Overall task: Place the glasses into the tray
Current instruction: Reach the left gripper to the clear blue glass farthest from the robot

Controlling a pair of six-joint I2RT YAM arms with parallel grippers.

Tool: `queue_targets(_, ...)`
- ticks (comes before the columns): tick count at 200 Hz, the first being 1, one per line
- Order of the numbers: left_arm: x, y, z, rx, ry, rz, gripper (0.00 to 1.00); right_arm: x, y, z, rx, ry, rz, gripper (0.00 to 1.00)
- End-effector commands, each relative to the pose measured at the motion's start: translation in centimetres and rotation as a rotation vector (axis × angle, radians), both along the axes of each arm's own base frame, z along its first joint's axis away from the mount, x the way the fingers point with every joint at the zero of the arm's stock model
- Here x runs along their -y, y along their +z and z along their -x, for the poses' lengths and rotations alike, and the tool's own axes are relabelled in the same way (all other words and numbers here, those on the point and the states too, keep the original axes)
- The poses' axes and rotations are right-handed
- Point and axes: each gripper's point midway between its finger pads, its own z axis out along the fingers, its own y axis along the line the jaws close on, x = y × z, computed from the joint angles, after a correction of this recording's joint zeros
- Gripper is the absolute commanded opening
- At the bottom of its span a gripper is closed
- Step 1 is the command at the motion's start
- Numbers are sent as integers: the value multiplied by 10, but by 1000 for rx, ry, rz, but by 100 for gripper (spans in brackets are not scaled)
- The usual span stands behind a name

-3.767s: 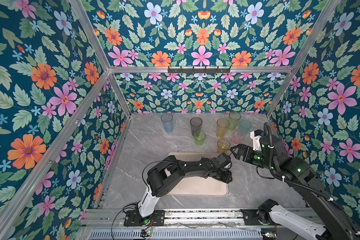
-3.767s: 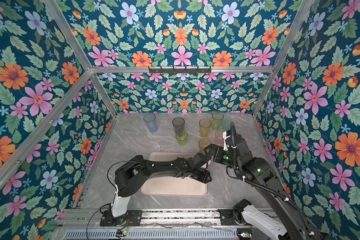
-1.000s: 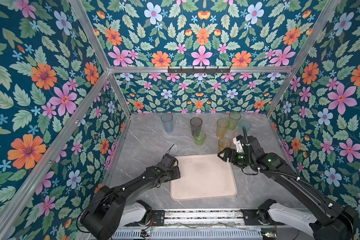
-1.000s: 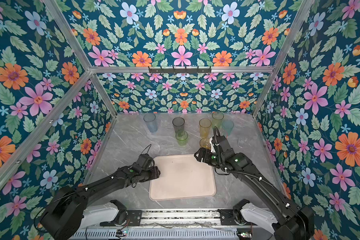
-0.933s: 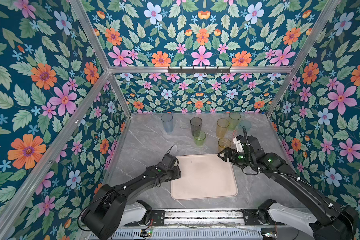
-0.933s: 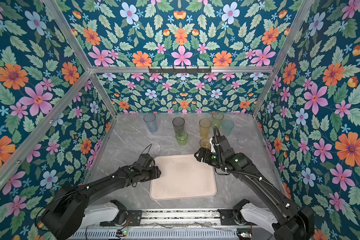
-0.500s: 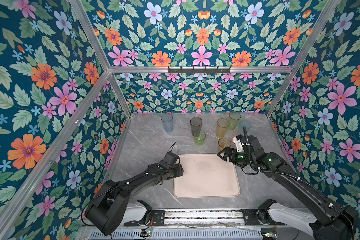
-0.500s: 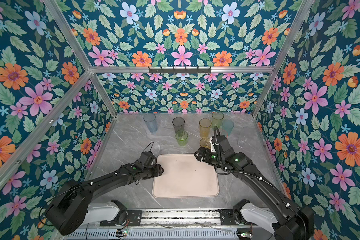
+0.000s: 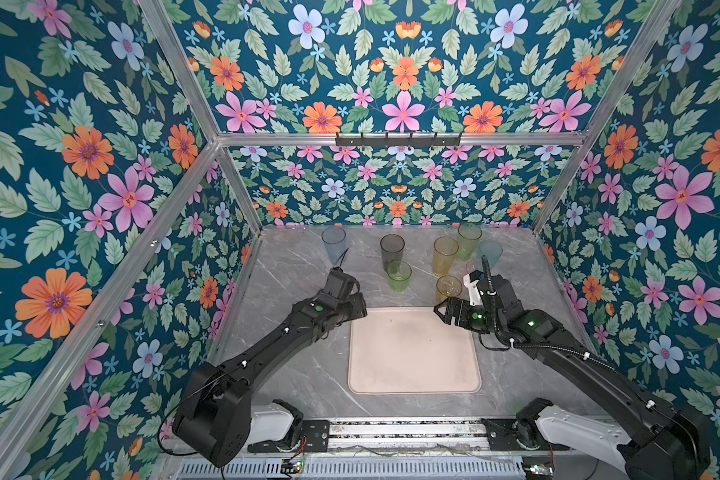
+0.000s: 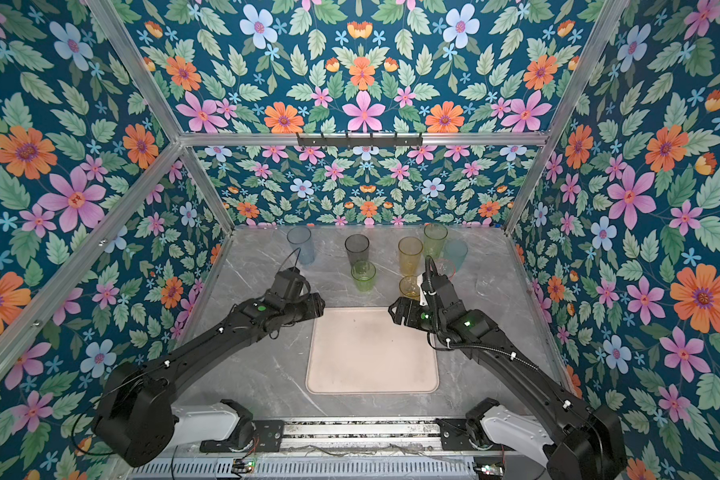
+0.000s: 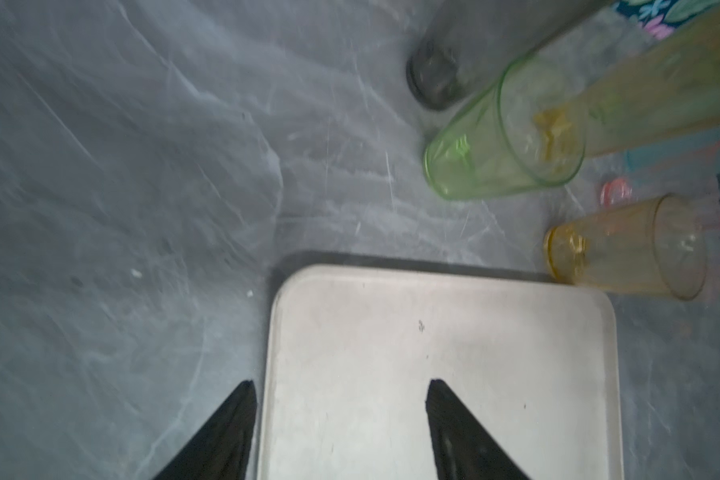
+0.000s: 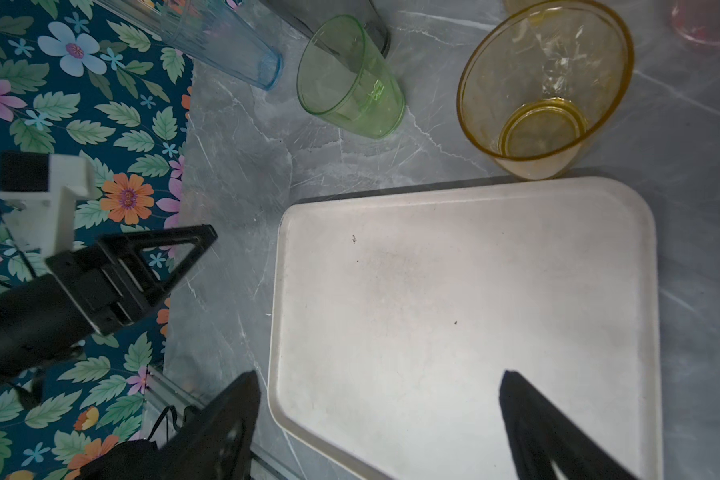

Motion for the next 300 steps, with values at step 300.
queue_targets(300, -104, 21, -265, -6, 188, -93, 68, -45, 8, -43, 432, 155, -69, 89)
